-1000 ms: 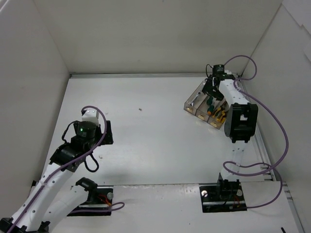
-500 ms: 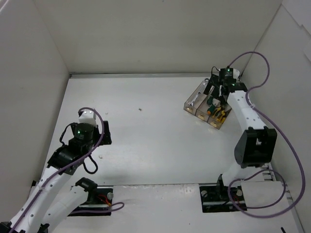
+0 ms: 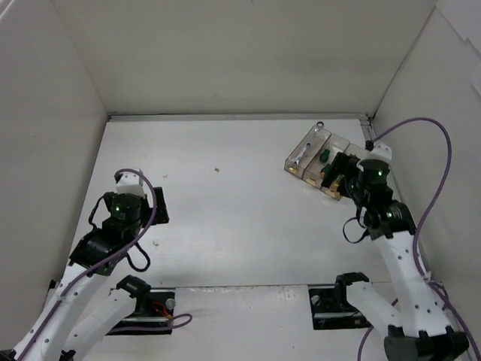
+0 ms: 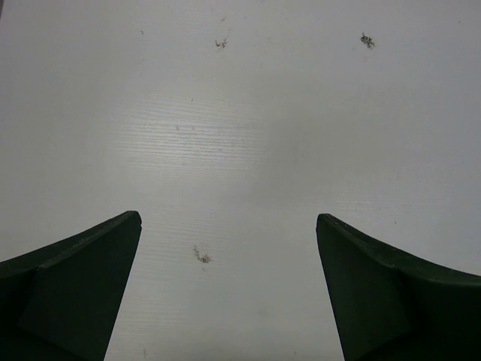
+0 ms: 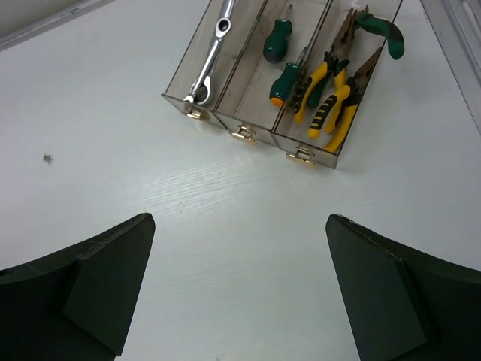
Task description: Sort the tools into containers
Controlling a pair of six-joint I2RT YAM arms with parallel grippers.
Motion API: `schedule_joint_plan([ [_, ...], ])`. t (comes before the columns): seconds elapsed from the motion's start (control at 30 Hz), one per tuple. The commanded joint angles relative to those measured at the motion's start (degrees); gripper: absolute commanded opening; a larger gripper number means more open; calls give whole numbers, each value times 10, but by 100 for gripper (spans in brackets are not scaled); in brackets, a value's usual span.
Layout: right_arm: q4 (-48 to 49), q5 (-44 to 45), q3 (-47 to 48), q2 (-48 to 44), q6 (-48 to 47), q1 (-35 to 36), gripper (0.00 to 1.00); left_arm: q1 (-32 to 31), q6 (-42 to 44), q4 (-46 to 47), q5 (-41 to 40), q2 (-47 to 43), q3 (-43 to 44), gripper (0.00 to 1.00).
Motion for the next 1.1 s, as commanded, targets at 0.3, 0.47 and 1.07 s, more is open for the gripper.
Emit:
schedule_joint_plan([
  [0.3,1,-42,-114,-227,-3,6,98,4,-6,28,-26,4,-4,100],
  [0.47,1,-53,-111,-243,-10,9,98,4,-6,29,-25,9,-4,100],
  [1.07,1,-50,-120,-243,-10,26,98,4,-6,30,-25,12,-5,100],
])
